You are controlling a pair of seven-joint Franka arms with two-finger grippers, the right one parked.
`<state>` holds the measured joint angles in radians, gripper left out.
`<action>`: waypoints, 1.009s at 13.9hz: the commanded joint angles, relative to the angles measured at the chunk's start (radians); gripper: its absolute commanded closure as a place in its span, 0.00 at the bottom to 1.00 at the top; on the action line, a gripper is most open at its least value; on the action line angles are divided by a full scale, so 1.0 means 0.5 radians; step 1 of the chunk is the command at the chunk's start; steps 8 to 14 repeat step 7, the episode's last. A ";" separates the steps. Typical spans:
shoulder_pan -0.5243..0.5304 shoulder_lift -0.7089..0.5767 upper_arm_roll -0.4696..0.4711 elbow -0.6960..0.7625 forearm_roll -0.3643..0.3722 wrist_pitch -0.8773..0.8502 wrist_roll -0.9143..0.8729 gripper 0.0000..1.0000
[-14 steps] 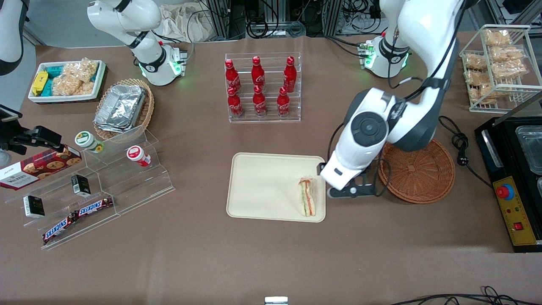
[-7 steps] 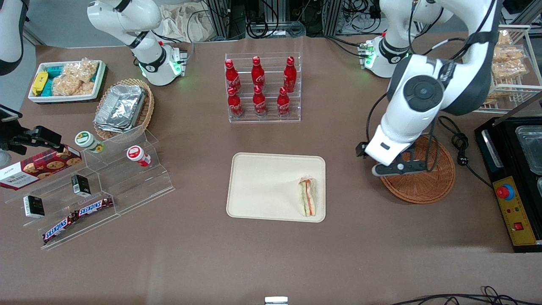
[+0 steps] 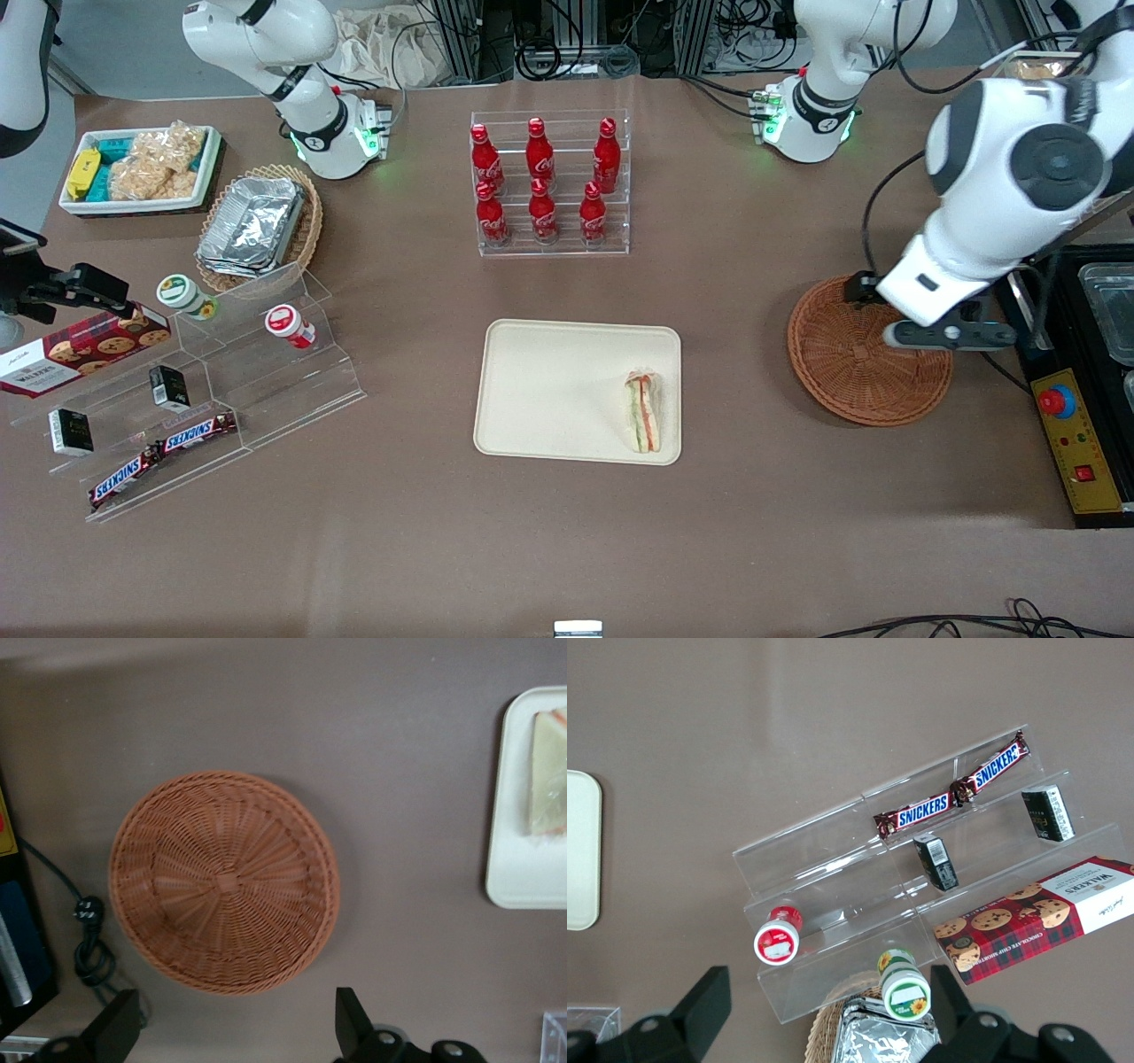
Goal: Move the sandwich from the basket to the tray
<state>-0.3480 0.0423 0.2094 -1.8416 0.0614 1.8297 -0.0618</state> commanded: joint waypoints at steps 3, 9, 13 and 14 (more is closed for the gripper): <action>-0.013 0.053 0.332 0.292 -0.200 -0.251 0.485 0.00; -0.013 0.176 0.370 0.501 -0.169 -0.355 0.516 0.00; -0.013 0.176 0.370 0.501 -0.169 -0.355 0.516 0.00; -0.013 0.176 0.370 0.501 -0.169 -0.355 0.516 0.00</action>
